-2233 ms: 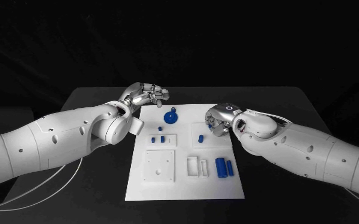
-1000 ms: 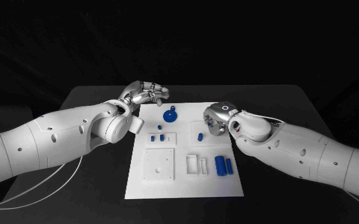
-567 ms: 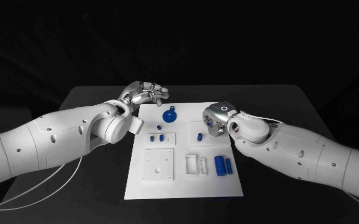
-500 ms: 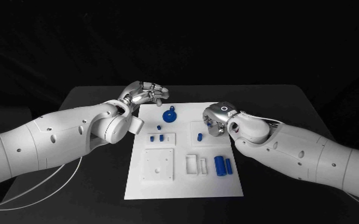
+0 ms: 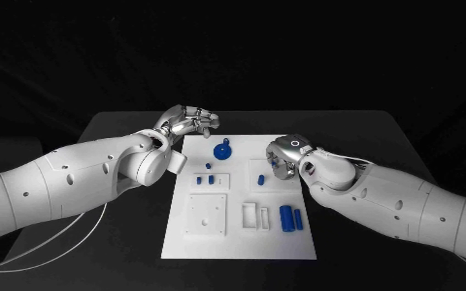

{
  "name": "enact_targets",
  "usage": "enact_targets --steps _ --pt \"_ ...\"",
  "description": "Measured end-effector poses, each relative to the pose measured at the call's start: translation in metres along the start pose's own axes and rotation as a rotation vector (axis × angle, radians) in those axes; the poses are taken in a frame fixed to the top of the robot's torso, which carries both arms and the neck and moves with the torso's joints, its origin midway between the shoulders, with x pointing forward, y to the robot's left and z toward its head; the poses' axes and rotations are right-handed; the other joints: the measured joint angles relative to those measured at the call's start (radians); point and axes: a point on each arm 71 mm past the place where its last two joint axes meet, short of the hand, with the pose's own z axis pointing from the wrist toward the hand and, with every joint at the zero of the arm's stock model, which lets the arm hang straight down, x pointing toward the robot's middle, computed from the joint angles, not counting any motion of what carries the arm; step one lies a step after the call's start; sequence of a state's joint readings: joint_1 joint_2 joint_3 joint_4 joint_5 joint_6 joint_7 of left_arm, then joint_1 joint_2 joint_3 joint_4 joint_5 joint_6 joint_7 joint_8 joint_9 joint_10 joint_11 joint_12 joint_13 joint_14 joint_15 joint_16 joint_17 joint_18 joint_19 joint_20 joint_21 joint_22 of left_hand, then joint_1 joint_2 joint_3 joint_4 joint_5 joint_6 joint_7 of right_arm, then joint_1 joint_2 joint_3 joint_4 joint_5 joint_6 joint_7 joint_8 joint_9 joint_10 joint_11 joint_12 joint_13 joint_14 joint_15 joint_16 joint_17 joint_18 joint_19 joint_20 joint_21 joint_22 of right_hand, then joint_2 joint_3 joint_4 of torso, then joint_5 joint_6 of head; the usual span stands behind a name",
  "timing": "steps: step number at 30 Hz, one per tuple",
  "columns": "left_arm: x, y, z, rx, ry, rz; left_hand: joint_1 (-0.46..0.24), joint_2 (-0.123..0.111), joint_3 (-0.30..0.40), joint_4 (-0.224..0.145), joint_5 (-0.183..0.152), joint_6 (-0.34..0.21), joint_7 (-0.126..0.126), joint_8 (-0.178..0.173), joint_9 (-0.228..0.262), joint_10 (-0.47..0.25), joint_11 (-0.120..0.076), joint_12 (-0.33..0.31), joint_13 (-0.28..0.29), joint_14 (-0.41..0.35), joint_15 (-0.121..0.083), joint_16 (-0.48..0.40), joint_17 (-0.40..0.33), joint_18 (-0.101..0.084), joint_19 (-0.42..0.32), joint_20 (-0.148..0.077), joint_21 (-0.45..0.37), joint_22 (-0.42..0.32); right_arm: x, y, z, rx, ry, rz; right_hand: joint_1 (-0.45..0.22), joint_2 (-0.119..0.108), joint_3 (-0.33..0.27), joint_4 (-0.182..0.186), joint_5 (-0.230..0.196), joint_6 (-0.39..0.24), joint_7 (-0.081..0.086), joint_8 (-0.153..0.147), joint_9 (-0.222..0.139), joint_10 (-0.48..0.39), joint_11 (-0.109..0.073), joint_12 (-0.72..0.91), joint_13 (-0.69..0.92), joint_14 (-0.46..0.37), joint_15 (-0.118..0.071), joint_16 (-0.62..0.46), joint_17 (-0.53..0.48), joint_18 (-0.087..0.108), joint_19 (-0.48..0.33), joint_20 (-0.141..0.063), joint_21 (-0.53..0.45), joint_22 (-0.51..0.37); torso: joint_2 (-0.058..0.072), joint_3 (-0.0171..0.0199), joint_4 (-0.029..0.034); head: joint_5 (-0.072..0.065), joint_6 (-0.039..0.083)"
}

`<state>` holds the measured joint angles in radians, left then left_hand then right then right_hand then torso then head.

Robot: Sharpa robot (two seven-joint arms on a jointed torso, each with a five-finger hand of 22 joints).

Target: Assemble the parts on the task board

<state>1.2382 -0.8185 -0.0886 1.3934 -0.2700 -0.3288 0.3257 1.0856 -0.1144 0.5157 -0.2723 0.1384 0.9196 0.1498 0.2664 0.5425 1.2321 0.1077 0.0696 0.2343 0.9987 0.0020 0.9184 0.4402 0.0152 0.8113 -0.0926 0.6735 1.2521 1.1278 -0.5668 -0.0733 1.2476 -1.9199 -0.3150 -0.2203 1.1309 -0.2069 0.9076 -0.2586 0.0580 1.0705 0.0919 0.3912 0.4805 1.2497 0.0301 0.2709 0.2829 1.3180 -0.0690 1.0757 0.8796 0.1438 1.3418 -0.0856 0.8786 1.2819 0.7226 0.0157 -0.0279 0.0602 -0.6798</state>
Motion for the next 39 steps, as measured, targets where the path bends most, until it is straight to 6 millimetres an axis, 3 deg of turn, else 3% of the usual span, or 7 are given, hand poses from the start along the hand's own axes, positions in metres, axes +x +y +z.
enact_targets --steps 13,26,39 --pt "-0.002 0.001 0.000 -0.001 -0.005 0.002 0.000 0.000 0.000 0.000 0.000 0.000 0.000 0.000 0.000 0.000 0.000 0.000 -0.001 0.000 0.000 0.000 0.001 0.000 0.000 0.000 0.000 0.001 -0.006 -0.006 -0.005 0.013 -0.009 0.033 -0.005 -0.013 0.005 0.005 -0.004 0.006 -0.006 0.000 0.004 0.029 -0.007 -0.001 0.008 0.000 -0.001 0.005 0.002 0.000 0.005 -0.002 0.000 0.002 0.000 0.0011 -0.0007 0.003 -0.002" --pt "-0.006 0.002 0.001 -0.004 -0.016 0.007 0.000 0.000 0.000 0.000 0.000 0.000 0.000 0.000 0.000 -0.001 -0.001 0.000 -0.001 0.000 0.000 0.000 0.002 0.000 0.000 0.000 0.000 0.002 -0.030 -0.011 -0.016 0.009 -0.051 0.084 -0.007 -0.015 0.005 0.005 -0.004 0.006 -0.006 0.000 0.002 0.029 -0.006 -0.001 0.009 -0.001 -0.003 0.005 0.002 0.000 0.005 -0.002 0.000 0.002 -0.001 0.0013 -0.0012 0.006 -0.002" --pt "-0.015 0.005 0.003 -0.009 -0.041 0.018 0.000 0.000 0.000 0.000 0.000 0.000 0.000 0.000 0.000 -0.001 -0.001 0.000 -0.001 0.000 0.000 0.000 0.003 0.000 0.000 0.000 0.000 0.002 -0.048 0.027 -0.015 -0.079 -0.082 0.150 -0.008 -0.016 0.007 0.008 -0.004 0.006 -0.006 0.000 0.001 0.030 -0.005 -0.001 0.009 0.000 -0.005 0.005 0.003 0.000 0.005 -0.002 0.000 0.003 -0.002 0.0012 -0.0006 0.018 0.007"
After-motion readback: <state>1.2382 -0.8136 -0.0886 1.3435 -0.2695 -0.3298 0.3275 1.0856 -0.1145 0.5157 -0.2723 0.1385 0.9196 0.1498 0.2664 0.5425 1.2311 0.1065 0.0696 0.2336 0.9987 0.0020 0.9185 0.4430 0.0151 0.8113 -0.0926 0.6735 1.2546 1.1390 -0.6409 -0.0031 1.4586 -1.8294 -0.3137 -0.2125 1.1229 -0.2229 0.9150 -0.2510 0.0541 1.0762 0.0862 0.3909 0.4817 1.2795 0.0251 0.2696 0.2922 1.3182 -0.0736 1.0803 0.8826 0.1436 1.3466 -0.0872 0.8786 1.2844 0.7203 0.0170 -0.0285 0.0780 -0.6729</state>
